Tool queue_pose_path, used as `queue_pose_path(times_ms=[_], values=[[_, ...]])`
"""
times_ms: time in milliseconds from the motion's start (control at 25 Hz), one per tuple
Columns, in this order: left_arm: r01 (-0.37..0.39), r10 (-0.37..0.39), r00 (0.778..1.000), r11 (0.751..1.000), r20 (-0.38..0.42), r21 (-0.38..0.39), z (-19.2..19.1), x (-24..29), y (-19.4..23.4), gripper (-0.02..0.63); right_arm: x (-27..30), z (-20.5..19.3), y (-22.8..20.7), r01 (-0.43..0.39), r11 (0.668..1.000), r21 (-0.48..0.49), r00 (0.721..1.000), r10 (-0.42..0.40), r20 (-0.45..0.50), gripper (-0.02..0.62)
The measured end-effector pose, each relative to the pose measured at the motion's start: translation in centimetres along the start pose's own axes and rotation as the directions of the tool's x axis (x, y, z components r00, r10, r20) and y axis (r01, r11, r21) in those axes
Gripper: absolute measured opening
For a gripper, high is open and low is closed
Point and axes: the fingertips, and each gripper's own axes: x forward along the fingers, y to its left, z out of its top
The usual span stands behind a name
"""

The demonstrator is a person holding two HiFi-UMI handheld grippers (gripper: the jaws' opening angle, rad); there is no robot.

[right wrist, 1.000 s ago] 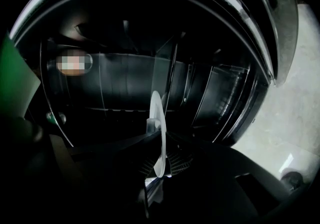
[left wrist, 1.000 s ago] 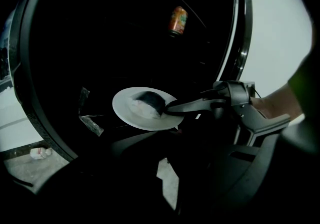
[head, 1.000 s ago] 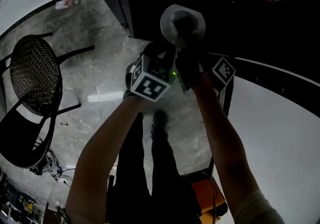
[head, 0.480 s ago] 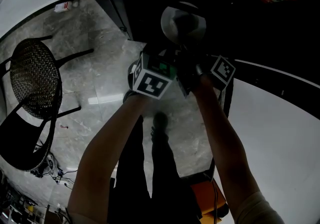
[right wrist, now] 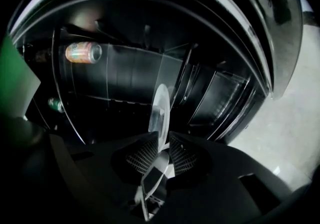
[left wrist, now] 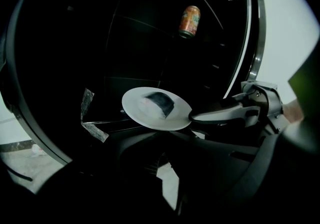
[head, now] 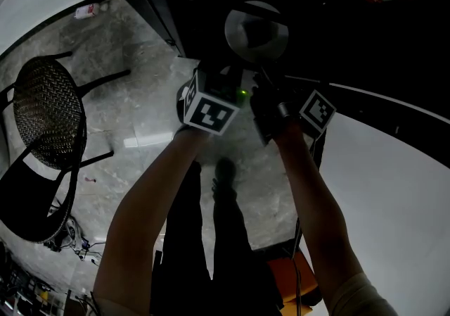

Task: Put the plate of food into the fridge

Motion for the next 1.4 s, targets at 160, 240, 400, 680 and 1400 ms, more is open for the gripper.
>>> queue_pose_path(times_ms=[160, 240, 400, 680, 1400], values=[[-0.002, 0.002, 1.000, 1.000, -0.002, 0.001, -0.1, 0.0, 0.1, 0.011, 0.2, 0.2, -0.5, 0.020, 1.000, -0.005, 1.000, -0.020, 0.004, 0.051], [0.000, 0.000, 1.000, 1.000, -0.005, -0.006, -0.2, 0.0, 0.2, 0.011, 0.4, 0.3, -0.3, 0.016, 1.000, -0.001, 1.000, -0.016, 0.008, 0.040], [-0.011, 0.011, 1.000, 1.000, -0.016, -0.017, -1.1, -0.6, 0.8, 0.011, 0.5, 0.5, -0.2, 0.005, 1.000, 0.012, 1.000, -0.005, 0.024, 0.035], [-0.002, 0.001, 1.000, 1.000, -0.020, -0.020, -2.3, -1.6, 0.6, 0.011, 1.4, 1.0, 0.1, -0.031, 0.998, 0.046, 0.998, 0.028, 0.050, 0.032], [0.029, -0.028, 0.999, 0.999, -0.023, 0.033, -3.2, -3.0, -0.5, 0.011, 3.1, 1.8, 1.0, -0.076, 0.994, 0.080, 0.994, 0.069, 0.085, 0.032]])
